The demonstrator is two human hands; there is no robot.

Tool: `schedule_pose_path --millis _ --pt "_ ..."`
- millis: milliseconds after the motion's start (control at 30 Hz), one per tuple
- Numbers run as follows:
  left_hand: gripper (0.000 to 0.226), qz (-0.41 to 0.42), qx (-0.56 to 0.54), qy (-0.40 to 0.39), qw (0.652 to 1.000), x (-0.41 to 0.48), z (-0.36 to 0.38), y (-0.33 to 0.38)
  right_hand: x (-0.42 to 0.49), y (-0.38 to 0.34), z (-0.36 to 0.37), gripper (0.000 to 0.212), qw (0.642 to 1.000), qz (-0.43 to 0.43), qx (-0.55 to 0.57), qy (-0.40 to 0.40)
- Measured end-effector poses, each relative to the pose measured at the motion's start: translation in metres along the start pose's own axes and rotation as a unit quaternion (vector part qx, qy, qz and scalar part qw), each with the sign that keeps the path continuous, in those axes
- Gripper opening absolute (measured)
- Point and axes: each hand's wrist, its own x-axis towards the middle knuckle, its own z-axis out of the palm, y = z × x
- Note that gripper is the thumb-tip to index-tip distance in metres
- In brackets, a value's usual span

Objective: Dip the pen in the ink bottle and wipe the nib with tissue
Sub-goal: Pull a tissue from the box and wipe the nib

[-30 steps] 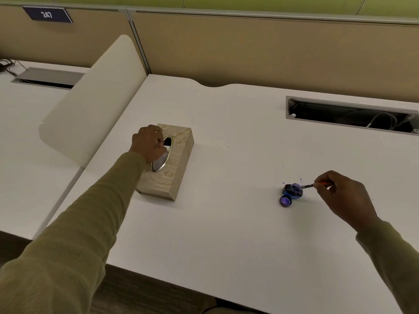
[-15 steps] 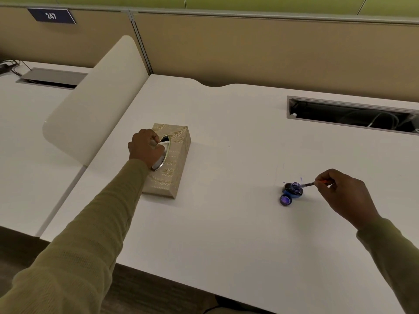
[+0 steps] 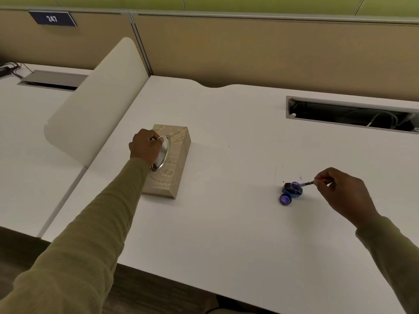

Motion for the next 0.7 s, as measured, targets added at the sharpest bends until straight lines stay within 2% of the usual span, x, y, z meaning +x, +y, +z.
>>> schedule_pose_path --millis 167,500,700 --pt "0.016 -0.031 -0.098 0.029 0.994 -0.011 0.004 -0.005 0.001 0.001 0.001 0.011 1.000 -0.002 -0.003 0.001" --pt "0.019 -0.051 -0.168 0.128 0.976 -0.008 -0.005 0.021 0.001 -0.001 0.001 0.011 1.000 0.005 -0.001 -0.003" --pt "0.022 -0.055 -0.210 0.107 0.970 -0.006 0.003 0.043 -0.001 -0.003 0.001 0.010 1.000 0.014 0.008 0.001"
